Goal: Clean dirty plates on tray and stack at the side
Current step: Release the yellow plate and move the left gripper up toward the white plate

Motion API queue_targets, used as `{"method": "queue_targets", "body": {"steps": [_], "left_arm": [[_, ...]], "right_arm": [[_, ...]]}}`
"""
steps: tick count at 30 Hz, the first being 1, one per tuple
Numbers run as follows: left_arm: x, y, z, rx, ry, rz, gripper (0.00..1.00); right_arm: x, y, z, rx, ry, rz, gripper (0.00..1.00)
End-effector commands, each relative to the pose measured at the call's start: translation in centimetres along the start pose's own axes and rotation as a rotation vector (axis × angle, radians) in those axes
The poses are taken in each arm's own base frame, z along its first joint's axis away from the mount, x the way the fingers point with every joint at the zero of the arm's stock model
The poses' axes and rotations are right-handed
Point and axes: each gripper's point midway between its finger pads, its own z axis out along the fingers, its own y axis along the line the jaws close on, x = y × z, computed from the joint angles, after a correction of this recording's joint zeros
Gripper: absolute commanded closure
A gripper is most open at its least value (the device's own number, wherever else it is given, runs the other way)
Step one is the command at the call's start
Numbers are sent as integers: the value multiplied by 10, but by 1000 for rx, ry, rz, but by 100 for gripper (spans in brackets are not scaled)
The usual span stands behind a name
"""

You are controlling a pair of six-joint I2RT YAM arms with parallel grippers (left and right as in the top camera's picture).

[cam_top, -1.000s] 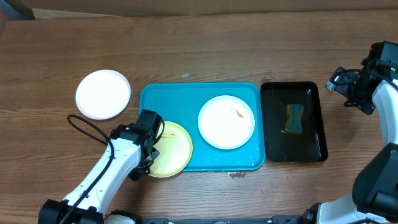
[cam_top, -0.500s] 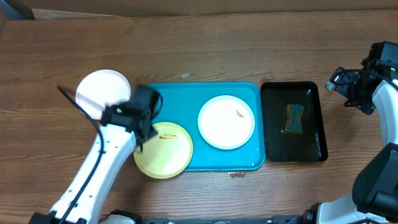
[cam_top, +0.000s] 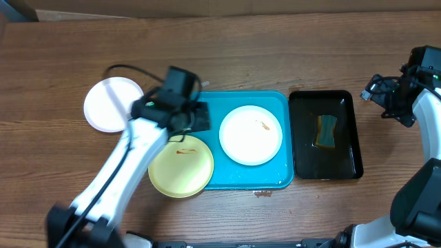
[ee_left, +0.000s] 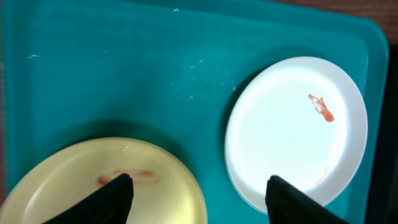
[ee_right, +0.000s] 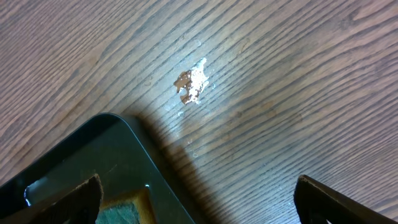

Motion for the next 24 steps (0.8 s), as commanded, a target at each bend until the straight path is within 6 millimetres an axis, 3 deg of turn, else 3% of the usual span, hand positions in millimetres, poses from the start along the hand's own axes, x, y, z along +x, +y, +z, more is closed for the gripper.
{"method": "queue_targets", "body": {"steps": [1, 4, 11, 14, 18, 20, 22, 24], "left_arm": [[18, -20, 43, 24, 92, 162, 28], [21, -29, 73, 45, 122, 172, 32], [27, -34, 113, 80, 168, 175, 51], [30, -34, 119, 84, 182, 197, 55], [28, -35, 119, 88, 175, 203, 70], [29, -34, 119, 87, 175, 203, 71], [29, -34, 119, 87, 175, 203, 73], [28, -34, 119, 85, 174, 204, 75]], "right_arm": [[-4, 2, -7, -8, -23, 3, 0], [-4, 2, -7, -8, -23, 3, 0], [-4, 2, -7, -8, -23, 3, 0], [-4, 2, -7, -8, -23, 2, 0], [-8, 4, -7, -14, -40, 2, 0], [-8, 4, -7, -17, -40, 3, 0], [-3, 14, -7, -74, -13, 2, 0], [10, 36, -11, -207, 51, 1, 0]]}}
